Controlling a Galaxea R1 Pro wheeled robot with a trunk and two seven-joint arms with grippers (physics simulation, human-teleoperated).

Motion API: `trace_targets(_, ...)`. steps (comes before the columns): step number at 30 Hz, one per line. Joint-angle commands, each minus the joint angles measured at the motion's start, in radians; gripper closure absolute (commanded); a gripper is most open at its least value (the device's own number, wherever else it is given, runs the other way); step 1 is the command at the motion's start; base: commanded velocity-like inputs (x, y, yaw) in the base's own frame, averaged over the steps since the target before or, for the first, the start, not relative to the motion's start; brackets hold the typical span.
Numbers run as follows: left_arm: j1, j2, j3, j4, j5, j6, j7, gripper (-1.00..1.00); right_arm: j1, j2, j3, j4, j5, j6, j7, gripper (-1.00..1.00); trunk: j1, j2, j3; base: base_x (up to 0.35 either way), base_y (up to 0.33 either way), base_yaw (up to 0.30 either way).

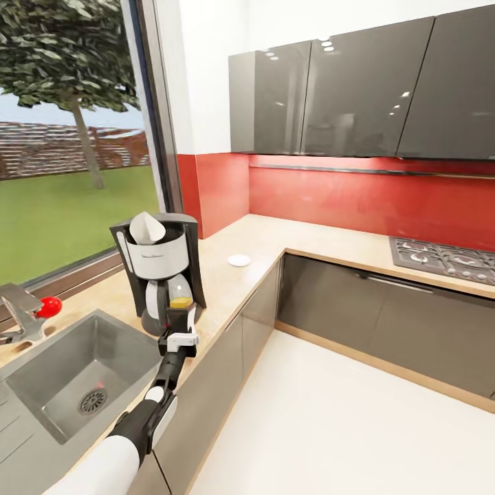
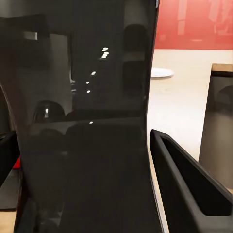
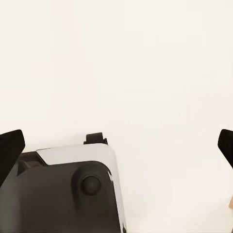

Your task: Set up a coffee station on the kitchen countertop: keep the coffee maker on the countertop, move the bottle of coffee from the kitchen shelf to the counter next to the coffee maker, place a paper coffee filter on top of the coffee maker, put the saucer next to the coffee maker with the coffee cup on the saucer, and place the electric kettle next to the coffee maker.

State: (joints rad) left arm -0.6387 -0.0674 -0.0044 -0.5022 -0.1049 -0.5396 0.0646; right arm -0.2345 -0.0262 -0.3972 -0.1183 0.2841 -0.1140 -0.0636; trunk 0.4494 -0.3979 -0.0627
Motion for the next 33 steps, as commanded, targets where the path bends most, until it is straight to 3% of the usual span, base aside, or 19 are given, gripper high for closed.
trace_targets(1, -0.001, 0.0, 0.0, 0.001, -0.012, -0.002, 0.007, 1.0, -0.001, 0.0, -0.008, 0.002, 0.01, -0.004, -0.002, -1.0, 0.001, -0.002, -0.002, 0.002, 0.0, 0.0)
trace_targets(19, -0.001, 0.0, -0.002, -0.001, -0.012, -0.002, 0.007, 1.0, 0.0, 0.0, -0.008, 0.002, 0.01, -0.004, -0.002, -1.0, 0.001, -0.002, -0.002, 0.032, 0.0, 0.0)
trace_targets(20, -0.001, -0.001, -0.002, -0.003, -0.012, -0.003, 0.007, -1.0, -0.001, 0.0, -0.008, 0.002, 0.01, -0.004, -0.002, -1.0, 0.001, -0.002, -0.002, 0.0, 0.0, 0.0)
trace_targets(33, -0.001, -0.002, -0.002, -0.007, -0.012, -0.003, 0.007, -1.0, -0.001, 0.0, -0.008, 0.002, 0.01, -0.004, -0.002, -1.0, 0.001, -0.002, -0.002, 0.0, 0.0, 0.0)
